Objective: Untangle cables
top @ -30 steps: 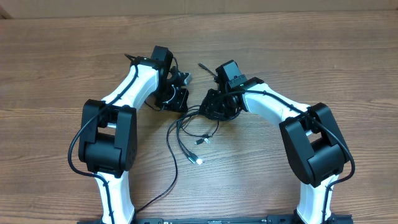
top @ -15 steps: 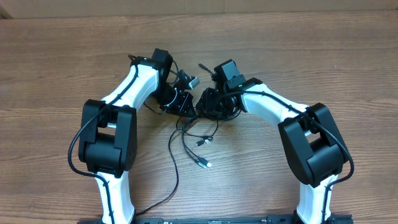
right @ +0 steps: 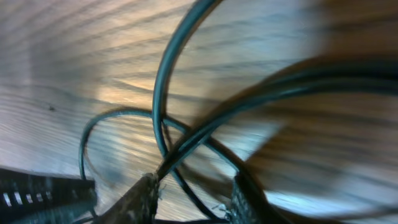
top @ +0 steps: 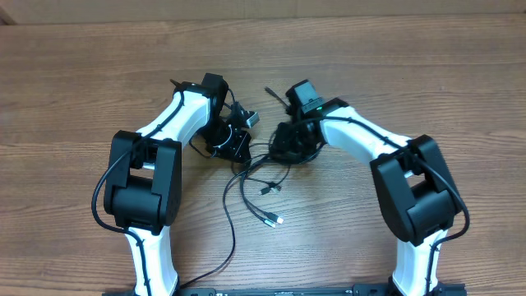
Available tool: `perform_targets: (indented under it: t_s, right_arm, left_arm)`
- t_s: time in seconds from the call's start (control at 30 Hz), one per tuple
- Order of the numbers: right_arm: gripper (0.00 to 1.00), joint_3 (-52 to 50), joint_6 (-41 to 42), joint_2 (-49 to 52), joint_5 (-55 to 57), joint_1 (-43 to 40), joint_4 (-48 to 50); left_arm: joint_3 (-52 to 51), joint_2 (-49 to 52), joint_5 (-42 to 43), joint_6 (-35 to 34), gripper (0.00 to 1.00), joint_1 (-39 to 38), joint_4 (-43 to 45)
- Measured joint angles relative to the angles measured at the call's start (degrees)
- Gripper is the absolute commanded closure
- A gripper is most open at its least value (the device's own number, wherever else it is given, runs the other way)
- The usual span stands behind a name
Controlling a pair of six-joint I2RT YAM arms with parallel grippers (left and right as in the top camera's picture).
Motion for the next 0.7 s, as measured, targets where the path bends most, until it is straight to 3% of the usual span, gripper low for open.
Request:
perform_targets:
  t_s: [0.17,0.7]
  right_arm:
    - [0.52,0.48,-1.18,-2.73,0.07,-2.49,-1.31]
    - [0.54,1.38,1.25,-3.85,4.66,-0.61,7.26]
  left_arm:
    - [-0.42,0.00,-1.77,-1.01,0.90,-0.13,0.11]
    - [-5.29,-0.74,-1.99,-1.03,0.86,-2.51,1.64]
